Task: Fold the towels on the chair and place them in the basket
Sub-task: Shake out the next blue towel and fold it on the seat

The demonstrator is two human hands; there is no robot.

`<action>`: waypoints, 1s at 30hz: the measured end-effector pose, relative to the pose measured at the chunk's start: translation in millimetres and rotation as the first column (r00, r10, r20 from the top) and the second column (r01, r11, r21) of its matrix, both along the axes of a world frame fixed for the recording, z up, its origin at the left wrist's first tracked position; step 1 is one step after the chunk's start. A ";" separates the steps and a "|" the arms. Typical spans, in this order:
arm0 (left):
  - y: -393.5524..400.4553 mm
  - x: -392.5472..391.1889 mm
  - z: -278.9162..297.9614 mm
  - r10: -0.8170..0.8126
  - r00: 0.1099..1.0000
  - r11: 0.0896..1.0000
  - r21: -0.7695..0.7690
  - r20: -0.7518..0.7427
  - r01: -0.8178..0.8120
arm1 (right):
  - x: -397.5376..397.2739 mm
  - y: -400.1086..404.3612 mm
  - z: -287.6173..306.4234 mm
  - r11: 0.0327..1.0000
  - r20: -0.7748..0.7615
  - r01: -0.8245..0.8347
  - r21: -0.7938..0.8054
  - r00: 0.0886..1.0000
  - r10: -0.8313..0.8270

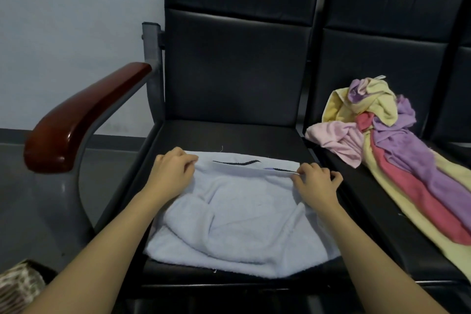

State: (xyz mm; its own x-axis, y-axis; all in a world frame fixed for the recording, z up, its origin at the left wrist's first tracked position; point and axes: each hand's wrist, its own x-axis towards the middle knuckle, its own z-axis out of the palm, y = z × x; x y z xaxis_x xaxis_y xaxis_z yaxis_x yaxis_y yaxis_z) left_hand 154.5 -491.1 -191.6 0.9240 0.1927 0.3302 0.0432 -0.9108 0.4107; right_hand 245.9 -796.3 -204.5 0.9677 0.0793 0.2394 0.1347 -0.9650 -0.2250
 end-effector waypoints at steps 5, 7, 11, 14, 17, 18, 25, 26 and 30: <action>-4.2 -4.7 10.4 0.076 0.994 0.933 -0.358 0.080 -0.043 | -5.6 -6.3 0.9 0.995 -0.002 0.014 0.101 1.000 -0.014; -6.8 -4.5 17.2 0.199 0.968 0.856 -0.509 0.155 -0.094 | -8.4 -7.0 5.5 0.965 0.079 0.013 0.262 0.996 -0.035; -13.6 1.2 31.5 0.363 0.905 0.741 -0.657 0.221 -0.137 | -11.6 -1.7 24.5 0.733 0.226 -0.106 0.672 0.972 -0.067; -14.8 12.9 38.8 0.418 0.872 0.717 -0.683 0.255 -0.144 | -4.6 8.2 42.6 0.575 0.237 -0.145 0.805 0.967 -0.089; -7.9 32.0 36.0 0.422 0.874 0.730 -0.662 0.240 -0.170 | 15.6 17.1 46.1 0.604 0.202 -0.122 0.787 0.977 -0.066; -4.1 39.7 31.6 0.414 0.882 0.743 -0.643 0.226 -0.184 | 23.5 19.2 43.8 0.628 0.168 -0.097 0.772 0.984 -0.054; 17.3 80.4 -17.2 0.395 0.915 0.891 -0.275 0.082 -0.360 | 70.4 23.4 6.0 0.812 -0.086 0.038 0.583 0.996 0.015; 19.2 83.3 -22.2 0.401 0.914 0.896 -0.232 0.063 -0.378 | 74.3 24.6 0.9 0.817 -0.097 0.047 0.574 0.995 0.011; 25.8 87.8 -35.3 0.391 0.920 0.910 -0.159 0.014 -0.384 | 83.3 27.0 -16.7 0.910 -0.100 0.071 0.409 0.994 -0.032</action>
